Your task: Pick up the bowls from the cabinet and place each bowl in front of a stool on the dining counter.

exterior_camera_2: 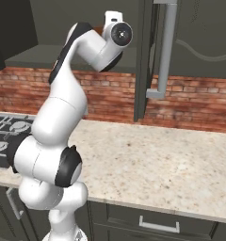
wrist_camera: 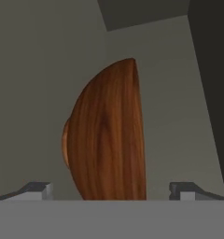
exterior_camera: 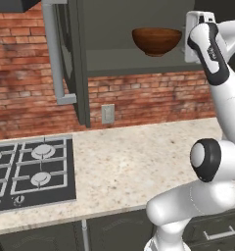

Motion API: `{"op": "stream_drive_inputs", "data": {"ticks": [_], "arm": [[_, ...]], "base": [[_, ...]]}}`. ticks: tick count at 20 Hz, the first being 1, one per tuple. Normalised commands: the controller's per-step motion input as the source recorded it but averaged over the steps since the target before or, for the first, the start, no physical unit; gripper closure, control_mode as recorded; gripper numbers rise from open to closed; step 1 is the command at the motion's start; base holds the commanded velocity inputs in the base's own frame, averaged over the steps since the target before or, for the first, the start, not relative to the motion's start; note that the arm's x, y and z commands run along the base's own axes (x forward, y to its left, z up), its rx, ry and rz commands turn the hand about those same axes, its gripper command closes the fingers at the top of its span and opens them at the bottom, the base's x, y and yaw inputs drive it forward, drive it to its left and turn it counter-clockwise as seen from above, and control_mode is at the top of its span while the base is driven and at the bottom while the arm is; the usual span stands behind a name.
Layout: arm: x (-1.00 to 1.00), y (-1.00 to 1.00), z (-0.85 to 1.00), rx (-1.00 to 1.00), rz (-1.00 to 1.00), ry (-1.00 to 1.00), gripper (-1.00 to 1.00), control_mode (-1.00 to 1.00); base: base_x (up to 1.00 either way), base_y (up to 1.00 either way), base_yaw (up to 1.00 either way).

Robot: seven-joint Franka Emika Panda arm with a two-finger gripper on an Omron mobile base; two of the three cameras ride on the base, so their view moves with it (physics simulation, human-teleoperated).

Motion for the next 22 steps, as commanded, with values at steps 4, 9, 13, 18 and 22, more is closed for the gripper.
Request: {"op": "stream_drive_inputs", "data": {"ticks": [4, 9, 13, 18, 22], "arm": [[0.06, 0.13, -0.07, 0.00, 0.00, 0.00, -1.00, -1.00], [0.18, 0.07, 0.00, 0.00, 0.00, 0.00, -1.00, -1.00], [0.23, 0.02, 0.00, 0.00, 0.00, 0.00, -1.00, -1.00], [0.16, 0.00, 0.00, 0.00, 0.00, 0.00, -1.00, -1.00], [0.07, 0.00, -0.01, 0.00, 0.00, 0.00, -1.00, -1.00]], "base": [[0.00, 0.00, 0.00], [0.00, 0.00, 0.00], [0.00, 0.00, 0.00], [0.00, 0.00, 0.00], [0.00, 0.00, 0.00]]}}
